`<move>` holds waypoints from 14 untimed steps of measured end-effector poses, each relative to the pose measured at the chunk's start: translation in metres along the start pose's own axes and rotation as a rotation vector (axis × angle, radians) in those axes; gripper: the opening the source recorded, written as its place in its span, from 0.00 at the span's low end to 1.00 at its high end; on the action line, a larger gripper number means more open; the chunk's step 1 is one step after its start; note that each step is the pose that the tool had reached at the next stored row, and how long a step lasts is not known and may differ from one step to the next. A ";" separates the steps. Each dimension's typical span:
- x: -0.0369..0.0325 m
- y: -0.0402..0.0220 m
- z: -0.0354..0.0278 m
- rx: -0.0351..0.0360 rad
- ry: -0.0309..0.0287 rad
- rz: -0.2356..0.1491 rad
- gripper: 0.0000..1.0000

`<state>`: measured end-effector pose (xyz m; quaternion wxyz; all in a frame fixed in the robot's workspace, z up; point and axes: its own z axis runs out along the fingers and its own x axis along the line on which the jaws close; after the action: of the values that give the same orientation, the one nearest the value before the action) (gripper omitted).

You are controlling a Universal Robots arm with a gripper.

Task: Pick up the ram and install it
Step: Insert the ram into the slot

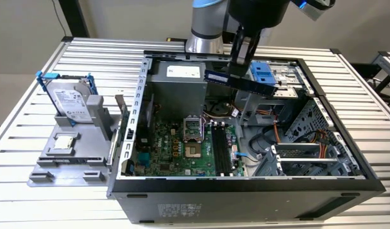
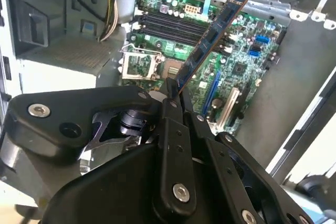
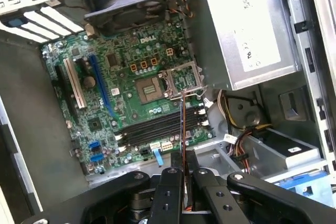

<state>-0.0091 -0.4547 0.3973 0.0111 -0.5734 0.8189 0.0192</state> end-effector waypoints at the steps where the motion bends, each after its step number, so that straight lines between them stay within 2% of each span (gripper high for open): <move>1: 0.0000 0.0000 0.0000 0.0008 -0.0004 0.019 0.00; 14: 0.0000 0.0000 0.0000 0.0090 -0.0042 0.223 0.00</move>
<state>-0.0091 -0.4547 0.3972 0.0132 -0.4786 0.8778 0.0179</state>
